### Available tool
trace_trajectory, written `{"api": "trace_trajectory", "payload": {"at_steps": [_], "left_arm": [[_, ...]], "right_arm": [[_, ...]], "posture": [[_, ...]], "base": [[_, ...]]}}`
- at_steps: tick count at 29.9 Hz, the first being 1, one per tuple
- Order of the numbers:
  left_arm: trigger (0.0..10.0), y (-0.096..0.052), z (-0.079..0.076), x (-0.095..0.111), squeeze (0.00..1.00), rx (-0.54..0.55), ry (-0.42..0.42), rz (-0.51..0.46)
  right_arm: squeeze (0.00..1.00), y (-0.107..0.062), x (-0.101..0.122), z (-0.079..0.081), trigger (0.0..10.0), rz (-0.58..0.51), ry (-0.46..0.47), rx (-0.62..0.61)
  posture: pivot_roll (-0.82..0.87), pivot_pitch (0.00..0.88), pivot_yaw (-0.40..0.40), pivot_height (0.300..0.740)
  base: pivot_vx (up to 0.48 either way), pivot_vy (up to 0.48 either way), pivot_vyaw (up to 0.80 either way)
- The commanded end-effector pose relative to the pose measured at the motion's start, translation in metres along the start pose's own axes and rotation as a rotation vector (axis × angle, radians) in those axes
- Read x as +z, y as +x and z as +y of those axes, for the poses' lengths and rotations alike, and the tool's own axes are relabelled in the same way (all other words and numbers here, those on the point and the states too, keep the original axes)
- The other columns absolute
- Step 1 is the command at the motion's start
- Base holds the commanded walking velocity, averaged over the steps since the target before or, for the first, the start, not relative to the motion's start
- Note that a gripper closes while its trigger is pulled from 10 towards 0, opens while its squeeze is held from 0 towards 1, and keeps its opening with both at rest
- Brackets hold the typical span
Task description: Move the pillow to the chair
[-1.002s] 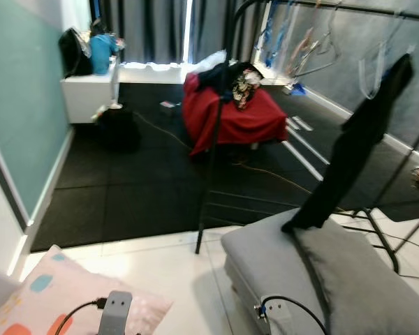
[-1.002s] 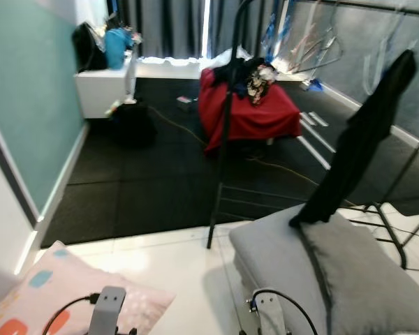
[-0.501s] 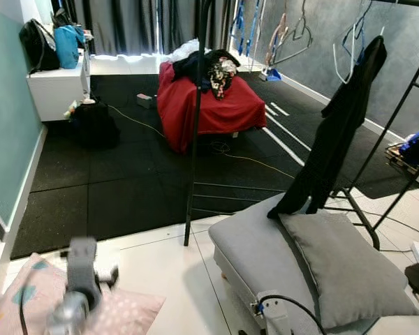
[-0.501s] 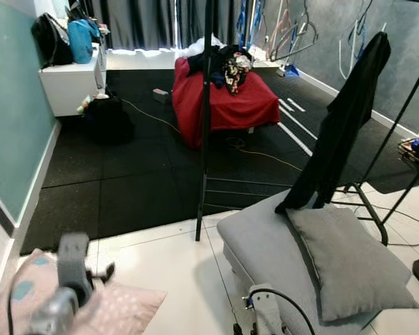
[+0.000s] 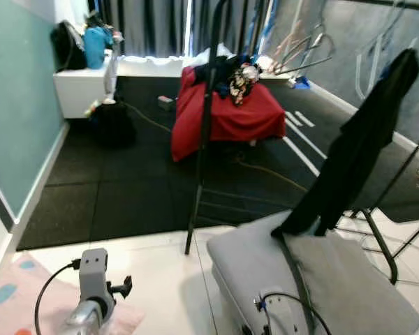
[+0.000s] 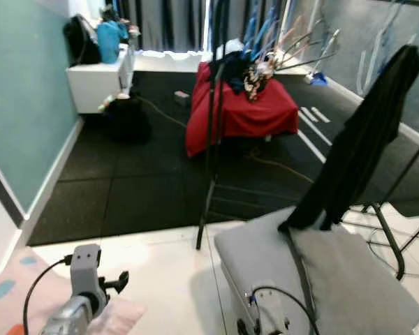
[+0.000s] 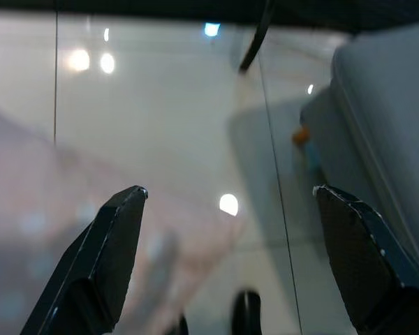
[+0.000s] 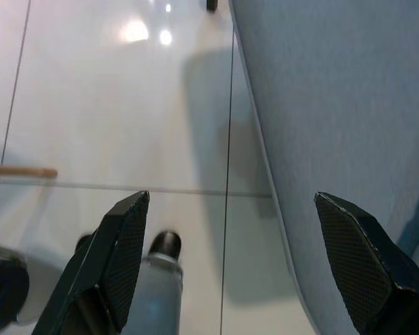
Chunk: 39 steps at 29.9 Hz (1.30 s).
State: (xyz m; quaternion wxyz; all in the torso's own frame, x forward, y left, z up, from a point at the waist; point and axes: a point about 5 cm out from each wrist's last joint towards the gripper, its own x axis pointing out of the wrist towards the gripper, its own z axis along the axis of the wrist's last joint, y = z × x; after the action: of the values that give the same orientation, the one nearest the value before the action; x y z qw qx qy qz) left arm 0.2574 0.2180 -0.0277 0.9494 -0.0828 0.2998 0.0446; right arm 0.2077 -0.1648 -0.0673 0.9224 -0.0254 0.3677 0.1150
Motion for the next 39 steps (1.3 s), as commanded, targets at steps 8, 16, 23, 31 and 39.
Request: {"api": "trace_trajectory", "payload": {"at_steps": [8, 16, 23, 31, 39], "left_arm": [[10.0, -0.002, -0.001, -0.017, 0.00, -0.003, -0.062, 0.102], [10.0, -0.004, -0.003, -0.026, 0.00, -0.005, -0.060, 0.141], [10.0, -0.005, -0.003, -0.030, 0.00, -0.011, -0.033, 0.175], [10.0, -0.008, 0.002, -0.039, 0.00, 0.012, 0.037, 0.252], [10.0, -0.013, 0.003, -0.054, 0.00, 0.043, 0.073, 0.343]], "right_arm": [[0.00, -0.001, -0.003, -0.002, 10.0, 0.008, -0.020, -0.008], [0.00, -0.002, -0.005, -0.003, 10.0, 0.030, -0.028, -0.027], [0.00, -0.002, -0.006, -0.003, 10.0, 0.036, -0.020, -0.030], [0.00, -0.001, -0.005, -0.004, 10.0, 0.041, -0.029, -0.030], [0.00, -0.001, -0.004, -0.003, 10.0, 0.041, -0.024, -0.030]], "posture": [[-0.15, 0.024, -0.091, 0.723], [-0.15, 0.036, -0.088, 0.723], [-0.15, 0.038, -0.090, 0.723], [-0.15, 0.032, -0.093, 0.723], [-0.15, 0.025, -0.087, 0.723]], "base": [[0.000, -0.060, 0.00], [0.000, 0.000, -0.19], [0.000, 0.000, -0.75], [0.000, 0.000, -0.74], [0.000, 0.000, -0.74]]}}
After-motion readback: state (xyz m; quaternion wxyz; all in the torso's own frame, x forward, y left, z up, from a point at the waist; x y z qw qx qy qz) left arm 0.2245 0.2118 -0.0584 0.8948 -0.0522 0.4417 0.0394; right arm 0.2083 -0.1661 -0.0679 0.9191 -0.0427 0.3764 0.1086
